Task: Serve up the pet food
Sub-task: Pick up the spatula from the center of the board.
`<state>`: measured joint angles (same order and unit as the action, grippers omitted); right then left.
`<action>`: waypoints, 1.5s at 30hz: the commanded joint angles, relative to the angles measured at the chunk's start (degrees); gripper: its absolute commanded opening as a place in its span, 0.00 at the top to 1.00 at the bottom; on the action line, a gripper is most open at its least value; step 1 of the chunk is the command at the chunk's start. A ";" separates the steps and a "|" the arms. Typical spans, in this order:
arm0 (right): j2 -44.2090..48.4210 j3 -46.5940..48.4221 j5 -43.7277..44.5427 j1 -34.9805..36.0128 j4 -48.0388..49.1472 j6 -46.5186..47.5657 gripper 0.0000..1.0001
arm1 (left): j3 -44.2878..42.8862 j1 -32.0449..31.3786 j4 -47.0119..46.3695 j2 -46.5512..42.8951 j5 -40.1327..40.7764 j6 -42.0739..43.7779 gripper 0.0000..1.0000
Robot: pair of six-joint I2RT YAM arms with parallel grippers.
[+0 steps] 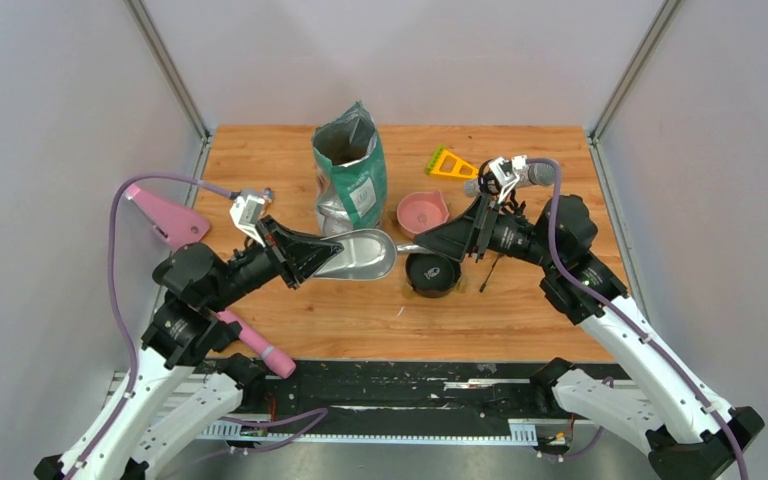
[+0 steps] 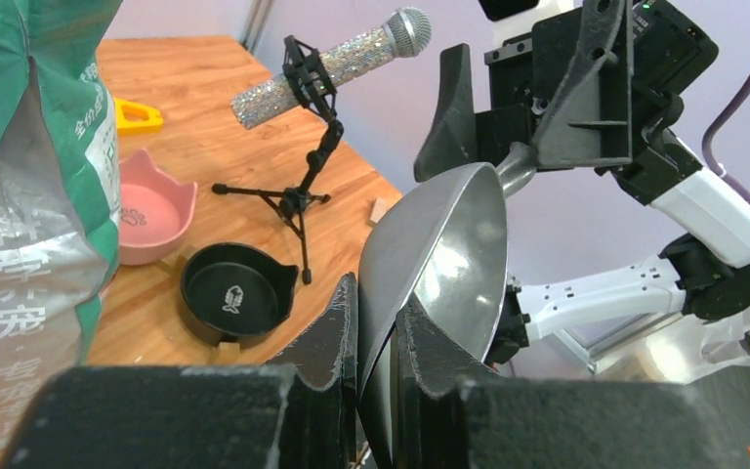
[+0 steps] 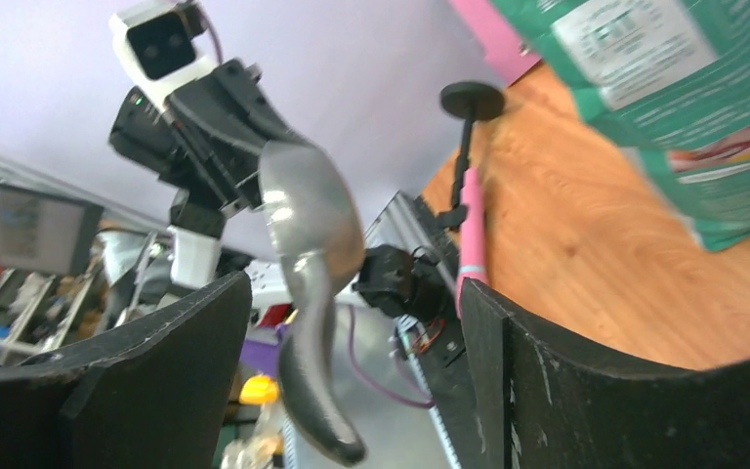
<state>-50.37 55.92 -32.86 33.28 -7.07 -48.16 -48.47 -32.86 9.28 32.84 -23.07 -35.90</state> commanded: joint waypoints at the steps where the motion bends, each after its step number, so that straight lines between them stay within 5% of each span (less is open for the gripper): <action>1: -0.94 2.32 -10.43 -0.06 4.47 -5.77 0.23 | -3.33 -0.01 -3.12 1.77 0.94 -0.63 1.00; 20: 3.30 -2.39 -3.49 -0.03 10.57 -4.33 0.41 | -4.47 -0.06 -2.34 6.73 -0.15 -4.76 1.00; 34: 0.52 -1.06 -12.76 -0.05 13.03 -4.74 0.48 | -4.69 -0.09 -0.53 7.12 3.33 -5.02 1.00; 45: 0.63 -0.46 -10.14 0.01 11.98 -3.87 0.69 | -4.98 -0.07 -0.56 8.12 1.92 -4.27 1.00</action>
<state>-50.54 53.23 -42.44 32.91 1.98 -51.99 -51.70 -33.01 9.61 39.88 -23.14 -41.21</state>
